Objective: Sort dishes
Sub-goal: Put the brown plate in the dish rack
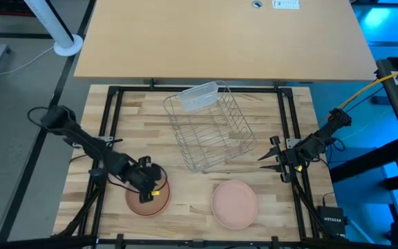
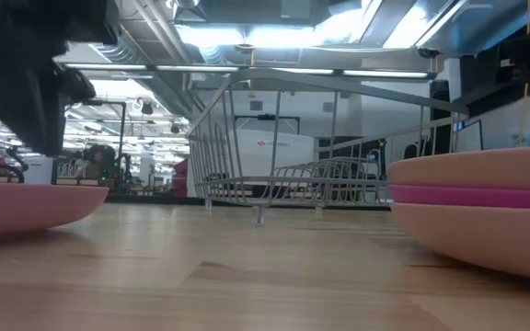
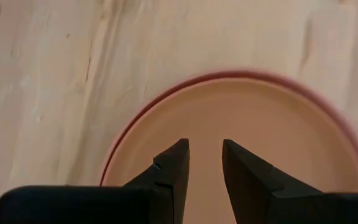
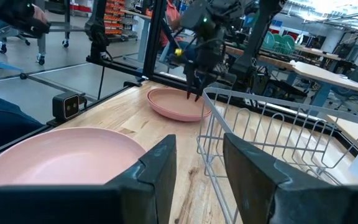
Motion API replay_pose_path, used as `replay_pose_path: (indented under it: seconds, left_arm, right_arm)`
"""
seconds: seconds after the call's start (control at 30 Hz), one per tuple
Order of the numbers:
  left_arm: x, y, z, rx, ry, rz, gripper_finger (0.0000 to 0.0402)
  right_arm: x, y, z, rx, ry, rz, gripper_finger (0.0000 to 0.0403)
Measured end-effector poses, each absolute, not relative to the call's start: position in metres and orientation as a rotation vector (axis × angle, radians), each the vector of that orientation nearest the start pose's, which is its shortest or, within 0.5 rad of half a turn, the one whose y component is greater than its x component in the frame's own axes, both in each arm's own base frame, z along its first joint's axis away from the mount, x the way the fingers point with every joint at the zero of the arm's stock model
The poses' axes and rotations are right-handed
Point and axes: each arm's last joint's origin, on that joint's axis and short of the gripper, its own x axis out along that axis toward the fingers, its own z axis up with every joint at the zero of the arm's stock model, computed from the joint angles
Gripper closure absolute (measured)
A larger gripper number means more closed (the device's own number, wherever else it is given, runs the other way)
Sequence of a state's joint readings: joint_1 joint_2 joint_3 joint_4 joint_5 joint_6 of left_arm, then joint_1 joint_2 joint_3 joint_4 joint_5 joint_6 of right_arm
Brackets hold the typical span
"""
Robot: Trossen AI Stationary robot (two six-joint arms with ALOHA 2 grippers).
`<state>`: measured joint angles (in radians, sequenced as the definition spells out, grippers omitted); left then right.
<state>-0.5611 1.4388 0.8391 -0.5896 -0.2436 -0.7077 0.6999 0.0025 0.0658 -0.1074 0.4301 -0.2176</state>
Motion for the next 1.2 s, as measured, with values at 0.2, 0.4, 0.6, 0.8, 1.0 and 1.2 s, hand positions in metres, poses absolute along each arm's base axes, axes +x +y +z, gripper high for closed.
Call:
replay_pose_path:
  seconds: [0.2, 0.4, 0.6, 0.8, 1.0, 1.2]
  left_arm:
    - [0.224, -0.122, 0.186, -0.127, 1.143, 0.233, 0.0314]
    - [0.222, -0.113, 0.187, -0.050, 1.179, 0.291, 0.0314]
    - [0.215, -0.110, 0.185, -0.014, 1.249, 0.317, 0.0314]
    - [0.212, -0.110, 0.184, -0.054, 1.279, 0.333, 0.0314]
    - [0.206, -0.113, 0.178, -0.028, 1.323, 0.346, 0.0314]
    - [0.198, -0.111, 0.166, -0.056, 1.366, 0.405, 0.0314]
  right_arm:
    - [0.077, 0.049, 0.175, -0.240, 0.008, 0.273, 0.0265]
    - [0.077, 0.049, 0.175, -0.240, 0.007, 0.273, 0.0265]
    - [0.077, 0.049, 0.175, -0.239, 0.008, 0.273, 0.0265]
    - [0.077, 0.049, 0.175, -0.238, 0.008, 0.273, 0.0265]
    - [0.077, 0.049, 0.175, -0.237, 0.008, 0.275, 0.0265]
    - [0.077, 0.049, 0.175, -0.237, 0.008, 0.277, 0.0265]
